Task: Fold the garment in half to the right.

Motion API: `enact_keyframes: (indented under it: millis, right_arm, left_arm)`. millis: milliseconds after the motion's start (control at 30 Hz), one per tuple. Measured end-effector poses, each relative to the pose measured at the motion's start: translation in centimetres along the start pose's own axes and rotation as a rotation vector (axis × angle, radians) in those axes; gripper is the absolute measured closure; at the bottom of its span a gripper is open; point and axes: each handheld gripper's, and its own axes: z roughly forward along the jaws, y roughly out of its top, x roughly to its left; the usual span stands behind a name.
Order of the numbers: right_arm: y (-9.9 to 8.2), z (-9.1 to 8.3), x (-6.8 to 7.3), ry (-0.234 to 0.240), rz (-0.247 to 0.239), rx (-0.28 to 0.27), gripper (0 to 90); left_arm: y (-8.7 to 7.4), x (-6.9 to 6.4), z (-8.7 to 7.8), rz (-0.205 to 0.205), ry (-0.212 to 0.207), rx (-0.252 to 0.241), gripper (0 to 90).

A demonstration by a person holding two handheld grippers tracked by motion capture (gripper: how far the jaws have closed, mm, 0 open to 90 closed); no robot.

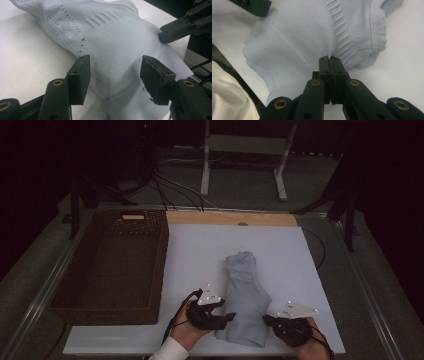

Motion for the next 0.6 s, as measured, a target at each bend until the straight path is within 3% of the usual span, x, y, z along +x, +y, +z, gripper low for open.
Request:
enact_keyframes:
  millis: [300, 600]
  right_arm:
    - [-0.5, 1.7, -0.8, -0.03, 0.032, 0.071, 89.1]
    - [-0.6, 1.9, -1.7, -0.059, 0.056, 0.079, 89.0]
  left_arm:
    - [-0.2, -0.3, 1.6, -0.003, -0.016, 0.055, 48.7]
    - [-0.5, -1.8, 2.7, 0.016, -0.036, 0.095, 53.2]
